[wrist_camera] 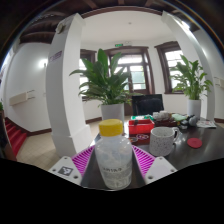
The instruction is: Pour water
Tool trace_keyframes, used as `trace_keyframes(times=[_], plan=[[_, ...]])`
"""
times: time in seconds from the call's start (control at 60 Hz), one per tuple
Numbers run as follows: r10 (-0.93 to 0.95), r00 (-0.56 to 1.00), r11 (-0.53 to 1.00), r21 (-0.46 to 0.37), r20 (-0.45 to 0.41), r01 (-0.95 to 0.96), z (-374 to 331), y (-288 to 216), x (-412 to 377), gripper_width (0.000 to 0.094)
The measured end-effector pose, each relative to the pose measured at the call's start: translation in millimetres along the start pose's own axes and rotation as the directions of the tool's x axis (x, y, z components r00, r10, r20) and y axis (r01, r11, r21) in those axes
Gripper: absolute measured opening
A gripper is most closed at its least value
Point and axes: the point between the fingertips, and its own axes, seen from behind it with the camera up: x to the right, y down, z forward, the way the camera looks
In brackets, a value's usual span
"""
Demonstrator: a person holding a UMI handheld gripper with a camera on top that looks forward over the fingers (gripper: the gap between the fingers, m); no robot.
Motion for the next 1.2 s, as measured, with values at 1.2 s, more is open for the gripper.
trace_keyframes(times=[1.2], plan=[[0.944, -0.194, -0.231, 0.112, 0.267, -0.967, 79, -101, 95, 0.0467]])
